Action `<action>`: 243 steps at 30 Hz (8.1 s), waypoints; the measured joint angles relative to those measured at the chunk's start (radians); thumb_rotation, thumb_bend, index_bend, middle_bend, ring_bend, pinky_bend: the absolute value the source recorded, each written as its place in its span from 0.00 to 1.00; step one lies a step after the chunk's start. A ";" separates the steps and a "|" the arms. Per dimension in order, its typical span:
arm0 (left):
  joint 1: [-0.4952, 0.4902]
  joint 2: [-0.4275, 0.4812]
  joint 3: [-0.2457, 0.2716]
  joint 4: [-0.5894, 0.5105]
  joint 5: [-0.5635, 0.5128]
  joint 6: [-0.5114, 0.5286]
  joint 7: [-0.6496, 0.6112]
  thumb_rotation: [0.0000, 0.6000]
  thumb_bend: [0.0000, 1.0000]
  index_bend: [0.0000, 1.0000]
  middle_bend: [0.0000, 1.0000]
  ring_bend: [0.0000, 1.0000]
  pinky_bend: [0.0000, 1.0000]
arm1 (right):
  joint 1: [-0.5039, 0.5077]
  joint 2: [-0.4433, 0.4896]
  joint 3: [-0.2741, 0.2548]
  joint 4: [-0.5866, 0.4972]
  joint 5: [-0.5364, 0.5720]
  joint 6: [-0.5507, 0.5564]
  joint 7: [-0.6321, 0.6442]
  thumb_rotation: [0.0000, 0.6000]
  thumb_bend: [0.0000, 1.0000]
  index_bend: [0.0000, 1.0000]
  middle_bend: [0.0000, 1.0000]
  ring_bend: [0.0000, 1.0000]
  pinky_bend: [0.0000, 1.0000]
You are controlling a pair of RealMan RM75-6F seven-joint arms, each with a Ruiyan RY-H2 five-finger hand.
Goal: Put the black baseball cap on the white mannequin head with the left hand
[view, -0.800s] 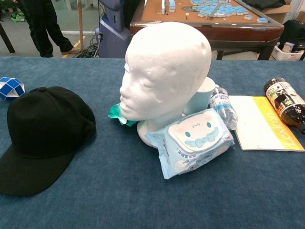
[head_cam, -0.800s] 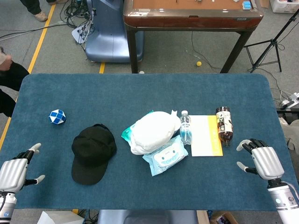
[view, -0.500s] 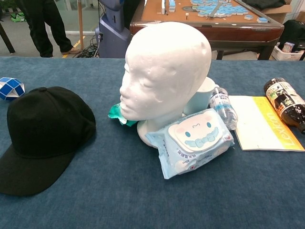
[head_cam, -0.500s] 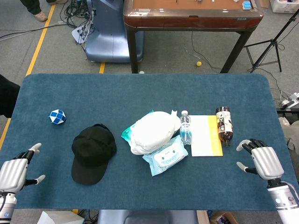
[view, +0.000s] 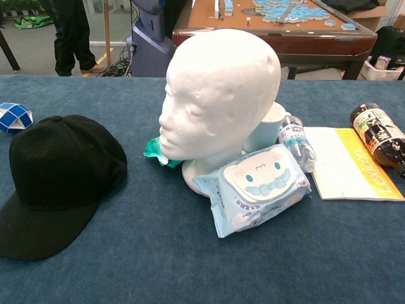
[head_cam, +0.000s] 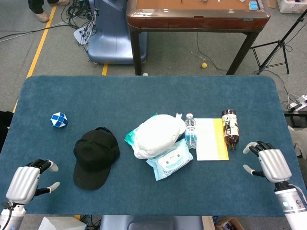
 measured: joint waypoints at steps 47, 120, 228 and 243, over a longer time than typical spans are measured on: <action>-0.046 -0.193 0.078 0.018 0.113 -0.183 0.189 1.00 0.09 0.51 0.65 0.50 0.59 | -0.033 0.018 -0.001 0.015 -0.012 0.053 0.063 1.00 0.17 0.45 0.38 0.28 0.30; -0.175 -0.310 0.017 0.145 -0.125 -0.201 0.384 1.00 0.06 0.38 0.40 0.35 0.58 | -0.046 0.031 0.010 0.019 -0.011 0.070 0.099 1.00 0.17 0.45 0.38 0.28 0.30; -0.149 -0.822 -0.218 0.915 -0.197 0.069 -0.019 1.00 0.15 0.58 0.47 0.39 0.57 | -0.051 0.035 0.011 0.019 -0.015 0.081 0.110 1.00 0.17 0.45 0.38 0.28 0.30; -0.180 -0.798 -0.261 0.816 -0.239 0.050 -0.011 1.00 0.22 0.56 0.47 0.39 0.57 | -0.054 0.036 0.012 0.020 -0.017 0.086 0.115 1.00 0.17 0.45 0.38 0.28 0.30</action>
